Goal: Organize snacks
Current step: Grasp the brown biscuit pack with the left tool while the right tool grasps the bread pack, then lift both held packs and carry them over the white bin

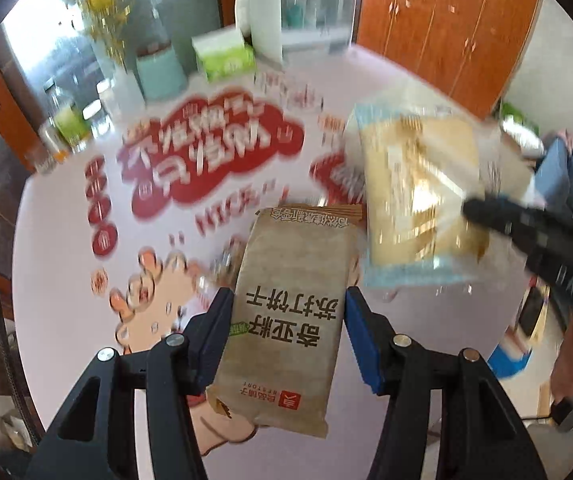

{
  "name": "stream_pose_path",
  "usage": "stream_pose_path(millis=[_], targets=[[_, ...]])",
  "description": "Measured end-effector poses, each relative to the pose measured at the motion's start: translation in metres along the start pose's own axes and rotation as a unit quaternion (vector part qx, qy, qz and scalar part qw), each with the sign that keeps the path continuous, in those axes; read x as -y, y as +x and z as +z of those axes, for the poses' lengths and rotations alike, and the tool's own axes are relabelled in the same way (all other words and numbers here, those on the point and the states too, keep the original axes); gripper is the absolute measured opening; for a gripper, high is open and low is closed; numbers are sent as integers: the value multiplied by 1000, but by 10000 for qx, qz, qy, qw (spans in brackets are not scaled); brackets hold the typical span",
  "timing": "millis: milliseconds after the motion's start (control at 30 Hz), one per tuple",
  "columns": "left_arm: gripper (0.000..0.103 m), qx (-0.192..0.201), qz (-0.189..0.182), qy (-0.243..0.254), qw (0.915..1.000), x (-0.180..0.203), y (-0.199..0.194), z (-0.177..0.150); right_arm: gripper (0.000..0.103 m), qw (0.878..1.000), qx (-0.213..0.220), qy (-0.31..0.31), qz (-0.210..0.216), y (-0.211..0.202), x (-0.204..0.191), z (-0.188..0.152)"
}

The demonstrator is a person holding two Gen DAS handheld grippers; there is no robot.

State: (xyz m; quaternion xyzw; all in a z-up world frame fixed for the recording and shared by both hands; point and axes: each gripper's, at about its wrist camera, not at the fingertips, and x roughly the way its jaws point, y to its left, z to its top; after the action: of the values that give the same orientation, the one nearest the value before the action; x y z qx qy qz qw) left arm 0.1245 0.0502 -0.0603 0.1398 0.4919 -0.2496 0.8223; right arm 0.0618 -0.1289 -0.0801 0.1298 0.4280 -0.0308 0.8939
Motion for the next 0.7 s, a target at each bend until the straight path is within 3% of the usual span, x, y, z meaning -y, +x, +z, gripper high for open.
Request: stream_pose_path(millis=[300, 433, 700], targets=[[54, 753, -102, -163, 9970, 60, -44, 60, 17, 9944, 983, -212, -324, -71, 38, 22], [54, 1057, 32, -75, 9944, 95, -54, 86, 17, 9883, 1429, -142, -514, -101, 64, 31], [54, 1247, 186, -3, 9920, 152, -46, 123, 17, 9786, 1892, 6, -810, -130, 106, 41]])
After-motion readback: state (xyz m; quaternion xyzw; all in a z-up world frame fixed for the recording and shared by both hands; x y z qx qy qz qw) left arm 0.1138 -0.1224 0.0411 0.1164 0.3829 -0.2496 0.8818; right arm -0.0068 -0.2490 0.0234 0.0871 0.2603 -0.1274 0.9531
